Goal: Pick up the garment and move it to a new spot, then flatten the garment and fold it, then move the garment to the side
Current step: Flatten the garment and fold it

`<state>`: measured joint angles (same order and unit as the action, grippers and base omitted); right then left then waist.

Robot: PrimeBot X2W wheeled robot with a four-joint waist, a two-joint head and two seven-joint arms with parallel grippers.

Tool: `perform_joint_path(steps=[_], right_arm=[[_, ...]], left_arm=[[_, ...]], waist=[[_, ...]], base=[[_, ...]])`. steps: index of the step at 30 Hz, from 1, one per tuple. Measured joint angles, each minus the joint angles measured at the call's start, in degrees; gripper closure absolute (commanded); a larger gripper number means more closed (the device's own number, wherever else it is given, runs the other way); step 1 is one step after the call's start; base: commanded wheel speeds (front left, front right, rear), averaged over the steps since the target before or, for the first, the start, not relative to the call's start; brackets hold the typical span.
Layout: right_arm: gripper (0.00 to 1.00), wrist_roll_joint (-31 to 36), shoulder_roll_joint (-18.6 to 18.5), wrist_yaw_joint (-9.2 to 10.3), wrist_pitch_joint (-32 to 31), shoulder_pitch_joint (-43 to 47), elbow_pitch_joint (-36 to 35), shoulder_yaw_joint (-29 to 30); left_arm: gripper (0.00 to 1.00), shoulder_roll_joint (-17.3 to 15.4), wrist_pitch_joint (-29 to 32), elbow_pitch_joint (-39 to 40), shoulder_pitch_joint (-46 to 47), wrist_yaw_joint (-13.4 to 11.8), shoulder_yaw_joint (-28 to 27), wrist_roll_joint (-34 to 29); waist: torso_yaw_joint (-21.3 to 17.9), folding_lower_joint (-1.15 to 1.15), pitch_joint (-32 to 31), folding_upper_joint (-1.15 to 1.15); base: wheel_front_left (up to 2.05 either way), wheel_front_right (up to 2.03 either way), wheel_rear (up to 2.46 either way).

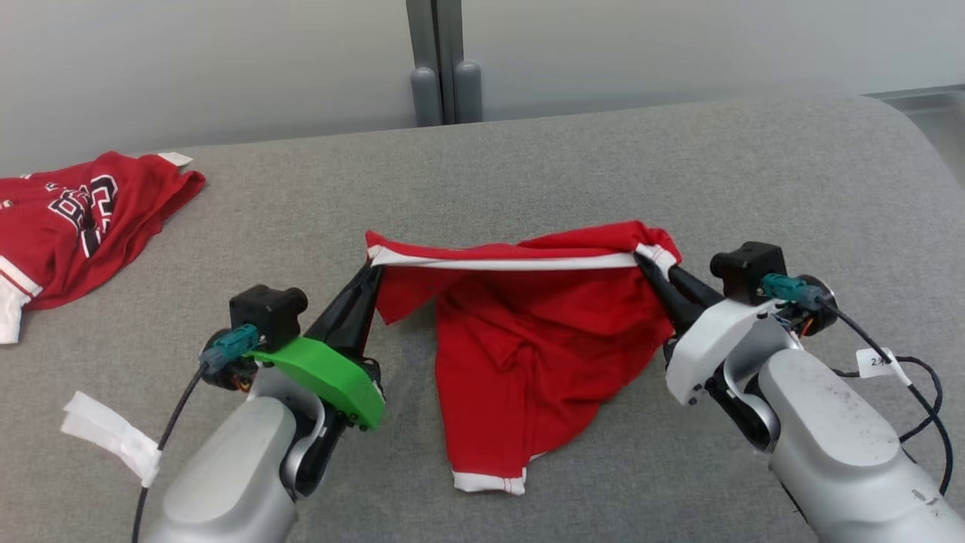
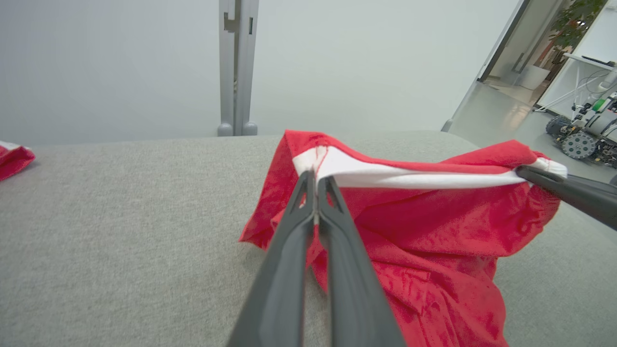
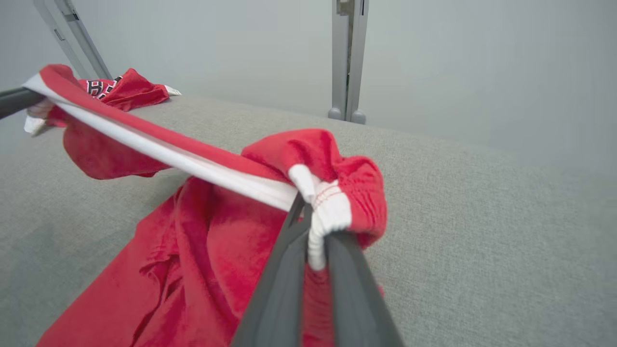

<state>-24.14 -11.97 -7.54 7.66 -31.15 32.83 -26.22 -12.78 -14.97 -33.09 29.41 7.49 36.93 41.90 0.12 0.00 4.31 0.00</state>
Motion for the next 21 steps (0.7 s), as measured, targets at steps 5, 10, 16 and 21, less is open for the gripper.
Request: perform_joint_path(steps=[5, 10, 16, 21], right_arm=[[1.0, 1.44, -1.87, 0.0, -1.45, 0.16, -8.55, 3.85], [1.0, 2.8, -3.5, 0.01, -5.69, 1.49, -20.53, 8.03], [1.0, 3.69, -4.64, 0.01, -13.18, 2.69, -36.78, 11.76], [1.0, 3.72, -4.69, 0.01, -18.39, 2.72, -46.3, 13.22]], left_arm=[[1.0, -5.28, 0.92, 8.77, 1.26, -0.83, -1.04, -2.65], [1.0, -10.9, 5.42, 20.54, 4.77, -3.01, -2.35, -4.26], [1.0, -16.67, 11.66, 32.67, 8.28, -5.42, -4.12, -6.25], [1.0, -18.94, 15.81, 38.07, 11.35, -6.34, -4.79, -6.92]], waist=[[-0.22, 0.0, -2.73, 0.0], [-0.53, 0.0, -5.58, 0.0], [-1.34, 0.0, -8.12, 0.0], [-2.43, 0.0, -8.84, 0.0]], base=[[0.0, 0.0, 0.0], [0.0, 0.0, 0.0], [0.0, 0.0, 0.0], [0.0, 0.0, 0.0]])
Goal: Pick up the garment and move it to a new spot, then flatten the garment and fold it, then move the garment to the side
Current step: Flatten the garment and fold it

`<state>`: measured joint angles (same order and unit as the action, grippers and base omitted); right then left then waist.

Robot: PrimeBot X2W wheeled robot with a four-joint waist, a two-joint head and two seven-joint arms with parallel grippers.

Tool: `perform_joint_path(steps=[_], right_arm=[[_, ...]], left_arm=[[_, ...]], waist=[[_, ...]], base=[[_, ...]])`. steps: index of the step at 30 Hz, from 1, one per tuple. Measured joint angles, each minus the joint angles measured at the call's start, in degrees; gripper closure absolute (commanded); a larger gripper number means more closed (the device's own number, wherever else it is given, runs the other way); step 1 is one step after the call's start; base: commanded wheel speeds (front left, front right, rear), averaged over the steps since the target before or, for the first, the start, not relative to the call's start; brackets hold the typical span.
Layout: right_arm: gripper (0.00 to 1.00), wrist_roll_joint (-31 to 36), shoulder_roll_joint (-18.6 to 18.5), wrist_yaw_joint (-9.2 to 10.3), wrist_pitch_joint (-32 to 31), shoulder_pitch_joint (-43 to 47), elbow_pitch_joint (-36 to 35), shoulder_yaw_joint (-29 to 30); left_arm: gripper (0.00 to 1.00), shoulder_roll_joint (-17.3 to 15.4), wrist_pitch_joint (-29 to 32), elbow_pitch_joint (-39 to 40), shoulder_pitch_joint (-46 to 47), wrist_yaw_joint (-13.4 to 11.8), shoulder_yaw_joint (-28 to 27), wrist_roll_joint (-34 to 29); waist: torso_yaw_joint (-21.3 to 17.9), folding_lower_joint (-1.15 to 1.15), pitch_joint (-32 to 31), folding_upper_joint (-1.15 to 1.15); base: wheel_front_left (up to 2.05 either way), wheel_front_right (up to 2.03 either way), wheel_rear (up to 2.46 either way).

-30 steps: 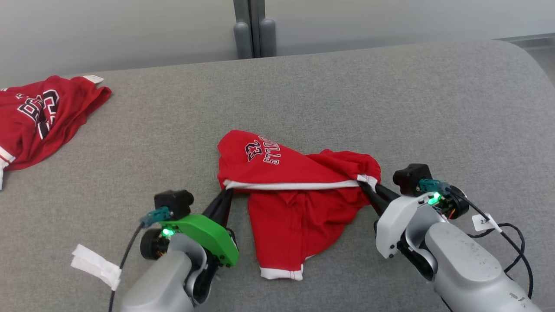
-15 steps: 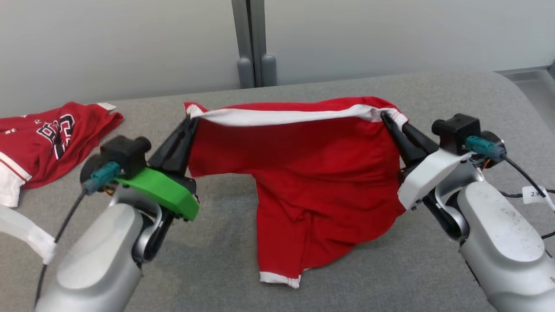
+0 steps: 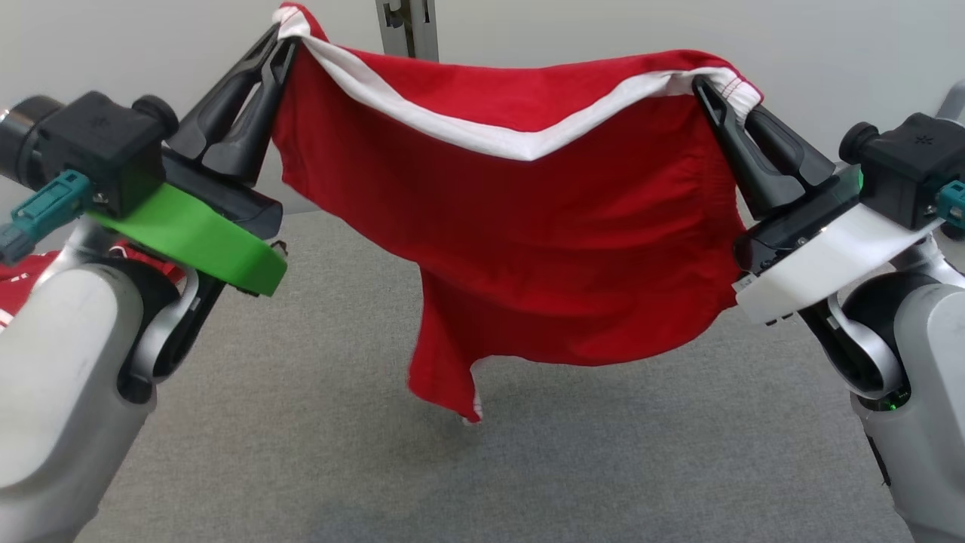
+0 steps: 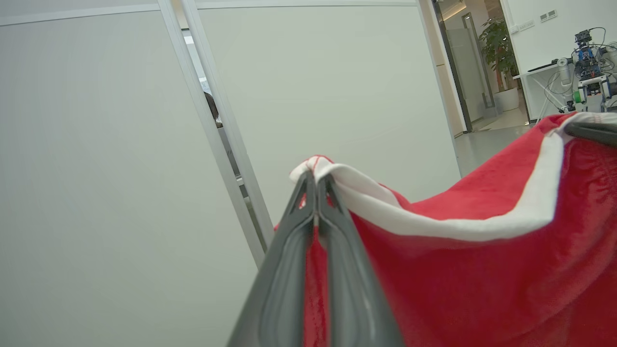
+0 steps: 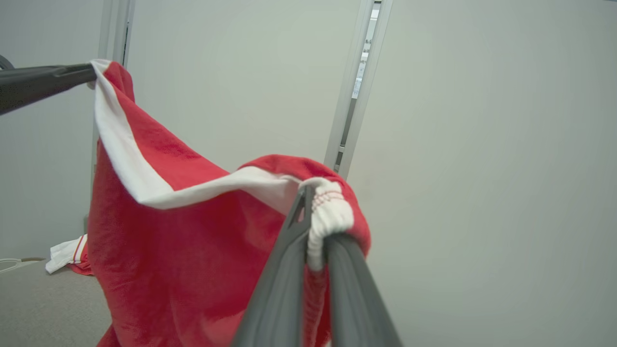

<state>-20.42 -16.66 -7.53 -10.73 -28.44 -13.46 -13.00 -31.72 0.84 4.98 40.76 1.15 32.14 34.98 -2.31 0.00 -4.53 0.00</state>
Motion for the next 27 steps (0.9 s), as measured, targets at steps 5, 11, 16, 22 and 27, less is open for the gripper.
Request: perform_joint_path(steps=[5, 11, 16, 22, 27], right_arm=[[1.0, -0.02, 0.34, 0.0, -3.97, -0.83, -5.12, 0.94], [1.0, -3.72, 3.57, 0.0, -7.0, -2.76, -2.13, 1.2], [1.0, -5.26, 3.86, 0.0, -8.38, -10.95, 5.72, -1.16], [1.0, -2.86, 4.88, 0.0, -3.36, -27.61, 20.38, -3.86], [1.0, 1.51, 7.83, 0.0, 5.53, -40.86, 32.89, -2.81]], left_arm=[[1.0, -1.04, 2.65, 1.66, 3.46, -0.18, -0.47, -0.63], [1.0, -0.97, 3.2, -2.36, 5.55, 0.33, -0.88, 0.29], [1.0, -0.51, 3.2, -8.73, 10.16, 1.45, -1.78, 0.71], [1.0, 0.86, 1.59, -20.82, 20.9, 3.22, -2.22, -0.75], [1.0, 4.08, -3.36, -29.33, 31.9, 3.3, -3.02, -3.64]], waist=[[-0.63, 0.0, 0.43, 0.0], [-0.82, 0.0, 2.78, 0.0], [-0.95, 0.0, 6.58, 0.0], [-1.09, 0.0, 12.78, 0.0], [-1.18, 0.01, 17.85, 0.0]], base=[[0.0, 0.0, 0.0], [0.0, 0.0, 0.0], [0.0, 0.0, 0.0], [0.0, 0.0, 0.0], [0.0, 0.0, 0.0]])
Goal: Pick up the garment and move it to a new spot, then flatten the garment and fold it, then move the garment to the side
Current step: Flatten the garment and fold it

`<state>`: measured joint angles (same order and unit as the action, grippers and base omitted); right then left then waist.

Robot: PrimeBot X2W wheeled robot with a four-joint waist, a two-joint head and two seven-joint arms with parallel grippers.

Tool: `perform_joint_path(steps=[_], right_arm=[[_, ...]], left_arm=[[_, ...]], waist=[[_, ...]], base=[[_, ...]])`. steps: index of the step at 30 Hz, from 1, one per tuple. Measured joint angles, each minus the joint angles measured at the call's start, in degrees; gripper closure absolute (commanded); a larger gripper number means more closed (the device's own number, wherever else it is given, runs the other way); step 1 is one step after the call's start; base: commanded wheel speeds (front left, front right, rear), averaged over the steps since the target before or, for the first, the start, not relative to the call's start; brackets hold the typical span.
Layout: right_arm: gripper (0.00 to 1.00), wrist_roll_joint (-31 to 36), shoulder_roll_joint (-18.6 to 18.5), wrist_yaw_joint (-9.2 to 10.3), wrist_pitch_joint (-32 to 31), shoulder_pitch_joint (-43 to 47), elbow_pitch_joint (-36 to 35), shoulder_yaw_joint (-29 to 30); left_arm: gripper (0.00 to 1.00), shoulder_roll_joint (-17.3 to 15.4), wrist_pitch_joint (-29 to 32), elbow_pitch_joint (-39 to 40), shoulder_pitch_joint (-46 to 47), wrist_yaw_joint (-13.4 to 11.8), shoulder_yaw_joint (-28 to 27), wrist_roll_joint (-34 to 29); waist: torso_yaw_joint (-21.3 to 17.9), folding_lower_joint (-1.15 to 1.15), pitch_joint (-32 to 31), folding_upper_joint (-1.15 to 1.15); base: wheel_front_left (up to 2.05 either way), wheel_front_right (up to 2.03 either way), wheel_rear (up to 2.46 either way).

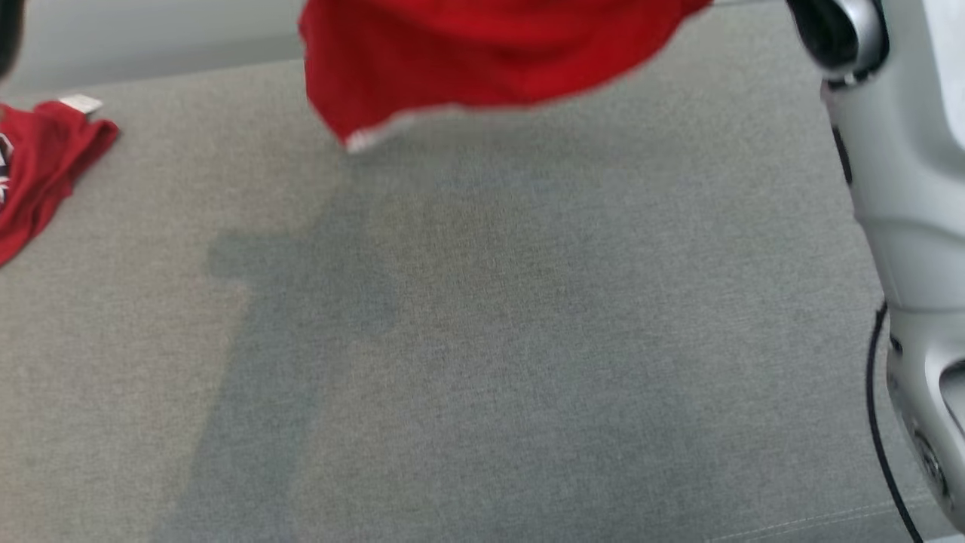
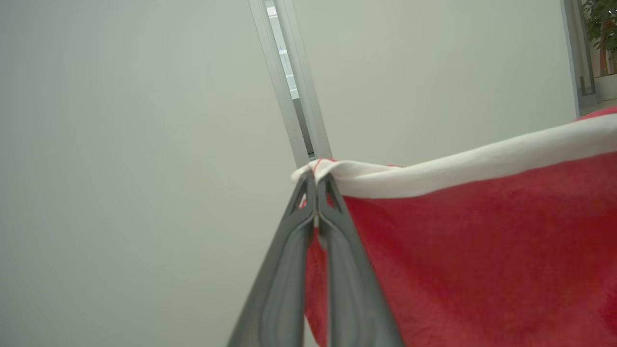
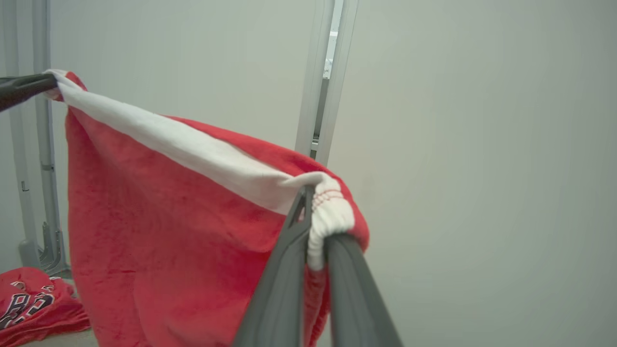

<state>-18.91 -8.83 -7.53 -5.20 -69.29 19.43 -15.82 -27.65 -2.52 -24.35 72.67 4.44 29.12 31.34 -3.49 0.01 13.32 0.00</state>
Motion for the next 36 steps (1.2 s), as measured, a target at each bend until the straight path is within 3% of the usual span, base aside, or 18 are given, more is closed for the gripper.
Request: perform_joint_path(steps=[7, 15, 20, 26, 36], right_arm=[[1.0, 3.65, 3.14, 0.0, 12.2, -6.48, 14.22, 1.45], [1.0, 3.19, 4.52, 0.0, 19.14, 2.46, 21.8, -6.78], [1.0, 0.52, 3.83, 0.0, 20.05, 11.79, 18.2, -10.39], [1.0, -0.79, 2.2, 0.0, 20.2, 23.74, 8.84, -11.52], [1.0, 0.01, -1.35, 0.0, 19.67, 41.11, -3.64, -12.73]], left_arm=[[1.0, 5.54, -7.68, -8.93, 4.63, -0.03, 0.01, -0.26], [1.0, 8.45, -12.21, -9.46, -9.44, 1.03, -0.25, 2.26], [1.0, 8.49, -12.43, -2.13, -21.59, 0.44, -4.0, 2.32], [1.0, 9.21, -12.51, 9.77, -38.38, -0.94, -10.73, 0.45], [1.0, 13.16, -12.51, 21.72, -60.21, -1.54, -12.88, -2.9]], waist=[[0.5, 0.0, 6.2, 0.0], [2.56, 0.0, 9.66, 0.0], [3.09, 0.0, 8.62, 0.0], [3.02, 0.0, 5.46, 0.0], [3.91, -0.01, -2.0, 0.0]], base=[[0.0, 0.0, 0.0], [0.0, 0.0, 0.0], [0.0, 0.0, 0.0], [0.0, 0.0, 0.0], [0.0, 0.0, 0.0]])
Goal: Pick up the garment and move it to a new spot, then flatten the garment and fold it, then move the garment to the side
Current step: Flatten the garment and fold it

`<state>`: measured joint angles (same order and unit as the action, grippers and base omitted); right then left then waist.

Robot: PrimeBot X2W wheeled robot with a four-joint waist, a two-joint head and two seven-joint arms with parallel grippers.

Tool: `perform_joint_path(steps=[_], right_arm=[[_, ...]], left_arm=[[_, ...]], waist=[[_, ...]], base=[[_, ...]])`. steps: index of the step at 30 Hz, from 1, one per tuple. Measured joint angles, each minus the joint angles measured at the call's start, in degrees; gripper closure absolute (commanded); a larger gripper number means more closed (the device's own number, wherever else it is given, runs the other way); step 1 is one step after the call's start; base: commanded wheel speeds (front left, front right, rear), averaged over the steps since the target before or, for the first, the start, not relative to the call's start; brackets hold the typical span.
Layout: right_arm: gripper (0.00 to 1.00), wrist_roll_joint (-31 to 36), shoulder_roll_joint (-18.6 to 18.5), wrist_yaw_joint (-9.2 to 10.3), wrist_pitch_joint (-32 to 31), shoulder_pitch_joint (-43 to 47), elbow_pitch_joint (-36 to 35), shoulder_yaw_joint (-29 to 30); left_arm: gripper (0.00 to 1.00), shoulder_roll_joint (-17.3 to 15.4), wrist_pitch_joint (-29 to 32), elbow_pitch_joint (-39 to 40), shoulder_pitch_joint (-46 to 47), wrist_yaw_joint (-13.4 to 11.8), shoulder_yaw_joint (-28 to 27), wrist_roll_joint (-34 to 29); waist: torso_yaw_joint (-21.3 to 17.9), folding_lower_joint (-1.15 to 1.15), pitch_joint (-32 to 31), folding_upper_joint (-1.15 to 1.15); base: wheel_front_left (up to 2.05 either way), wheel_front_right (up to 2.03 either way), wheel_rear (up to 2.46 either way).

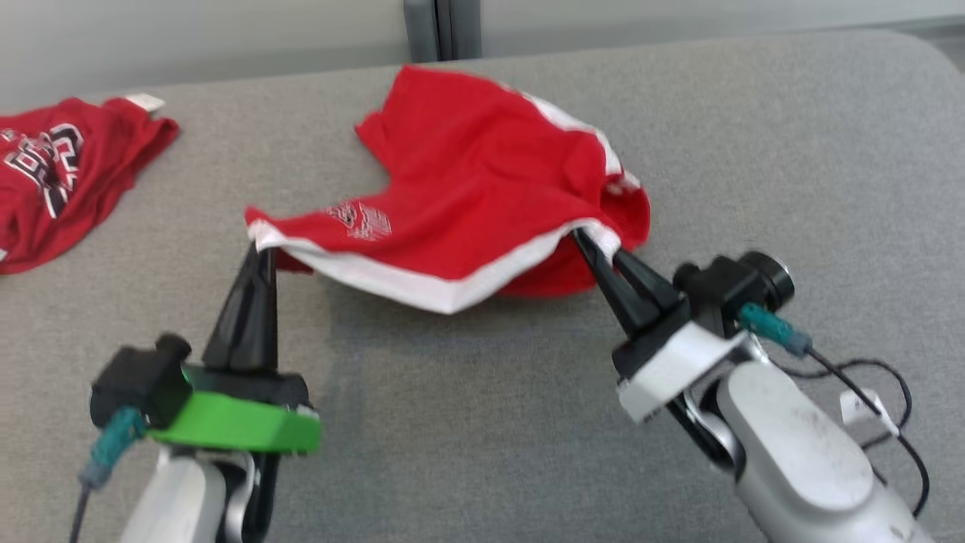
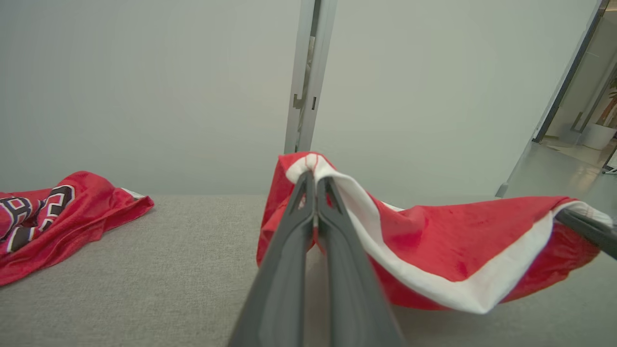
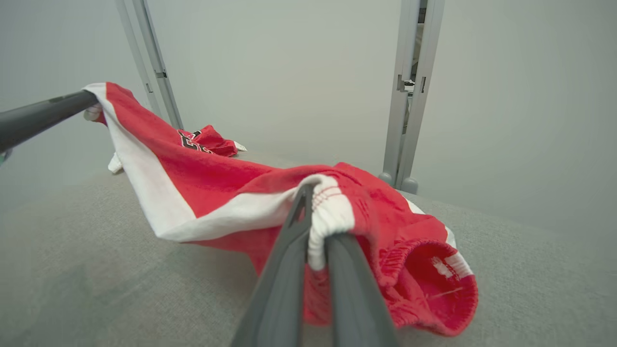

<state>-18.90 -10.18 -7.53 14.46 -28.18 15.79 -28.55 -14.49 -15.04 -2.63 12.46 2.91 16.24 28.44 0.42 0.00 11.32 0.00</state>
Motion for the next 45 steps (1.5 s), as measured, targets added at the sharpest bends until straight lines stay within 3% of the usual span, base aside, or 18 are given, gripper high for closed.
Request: perform_joint_path(steps=[4, 11, 19, 26, 35, 45], right_arm=[[1.0, -0.04, -0.78, 0.0, -2.49, 8.36, -6.84, 1.1], [1.0, 0.43, 0.29, 0.0, -8.7, 24.64, -19.72, 6.55], [1.0, 1.29, 3.16, 0.0, -11.67, 29.99, -22.14, 7.15], [1.0, 0.42, 4.92, 0.0, -9.99, 27.09, -15.3, 7.79], [1.0, -1.83, 6.76, 0.0, -6.47, 17.97, -7.14, 10.0], [1.0, -6.11, 7.24, 0.0, -2.91, 8.62, 1.45, 9.94]], left_arm=[[1.0, 0.16, -0.01, 4.71, -7.61, -1.14, -0.24, -0.25], [1.0, -3.02, 3.69, 12.74, -18.79, -4.53, -0.63, -0.78], [1.0, -4.12, 8.56, 13.85, -20.26, -5.5, 0.13, 0.19], [1.0, -3.58, 10.55, 6.82, -11.21, -3.65, 0.41, 1.53], [1.0, -1.18, 14.49, -9.81, 10.67, 0.94, 4.36, 0.05], [1.0, 2.82, 15.41, -30.66, 30.19, 2.2, 6.46, -1.35]], waist=[[0.81, 0.0, -3.79, 0.0], [2.05, 0.0, -9.45, 0.0], [1.0, 0.0, -10.16, 0.0], [-0.8, 0.0, -7.08, 0.0], [-3.01, 0.0, -0.83, 0.0], [-6.79, 0.0, 6.91, 0.0]], base=[[0.0, 0.0, 0.0], [0.0, 0.0, 0.0], [0.0, 0.0, 0.0], [0.0, 0.0, 0.0], [0.0, 0.0, 0.0], [0.0, 0.0, 0.0]])
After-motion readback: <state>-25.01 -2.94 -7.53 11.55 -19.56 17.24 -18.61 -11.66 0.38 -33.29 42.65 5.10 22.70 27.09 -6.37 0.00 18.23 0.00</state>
